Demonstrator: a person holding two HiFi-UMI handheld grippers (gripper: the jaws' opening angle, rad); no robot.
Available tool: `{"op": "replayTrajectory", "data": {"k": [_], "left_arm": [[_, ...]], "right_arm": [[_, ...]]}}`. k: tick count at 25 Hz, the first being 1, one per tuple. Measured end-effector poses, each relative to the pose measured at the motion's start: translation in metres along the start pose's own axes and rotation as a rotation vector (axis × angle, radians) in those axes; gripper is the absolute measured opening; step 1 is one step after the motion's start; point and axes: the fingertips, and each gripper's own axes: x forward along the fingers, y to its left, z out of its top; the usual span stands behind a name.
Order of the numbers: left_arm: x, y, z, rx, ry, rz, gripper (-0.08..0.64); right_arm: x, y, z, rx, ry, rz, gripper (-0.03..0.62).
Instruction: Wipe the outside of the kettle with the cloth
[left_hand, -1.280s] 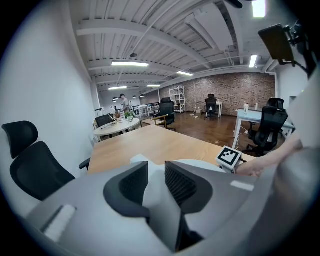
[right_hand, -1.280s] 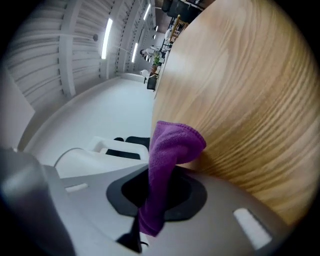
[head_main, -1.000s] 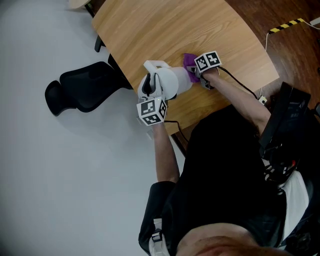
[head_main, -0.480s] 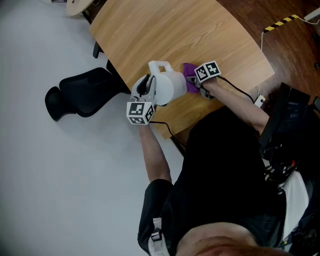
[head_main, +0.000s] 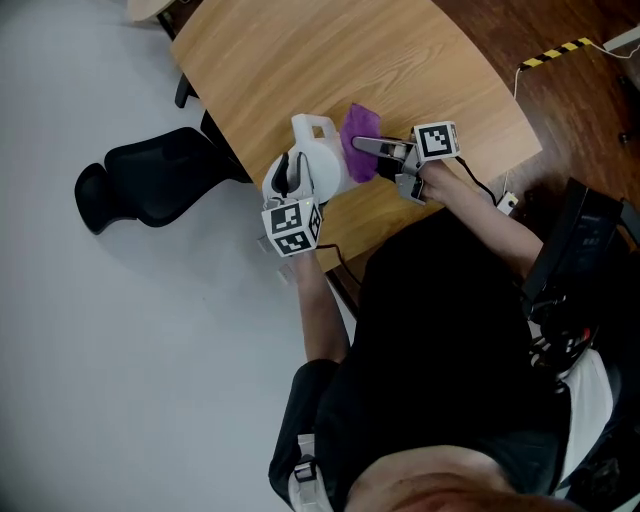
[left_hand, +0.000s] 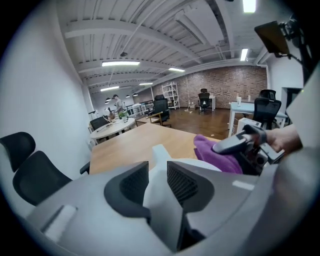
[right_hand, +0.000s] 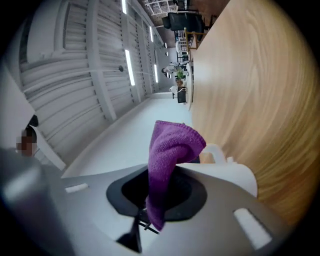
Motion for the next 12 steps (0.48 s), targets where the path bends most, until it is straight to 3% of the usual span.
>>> {"op": "replayTrajectory", "data": {"k": [3, 5, 8, 12], "left_arm": [[0.0, -0.002, 0.0, 0.014, 0.0, 0.026, 0.067], [-0.001, -0.005, 0.002, 0.023, -0.009, 0.032, 0.066], [-0.003, -0.007, 0.004, 0.034, -0.025, 0.042, 0.064], [-0.005, -0.009, 0.003, 0.04, -0.035, 0.05, 0.061]], "right_arm": [[0.02, 0.034, 0.006, -0.097, 0.049, 0.089, 0.055], [0.026, 0.029, -0.003, -0.069, 0.076, 0.079, 0.055], [0.017, -0.012, -0.022, 0.126, 0.054, -0.044, 0.055], [0.004, -0.063, -0.035, 0.158, 0.066, -0.176, 0.055]]}}
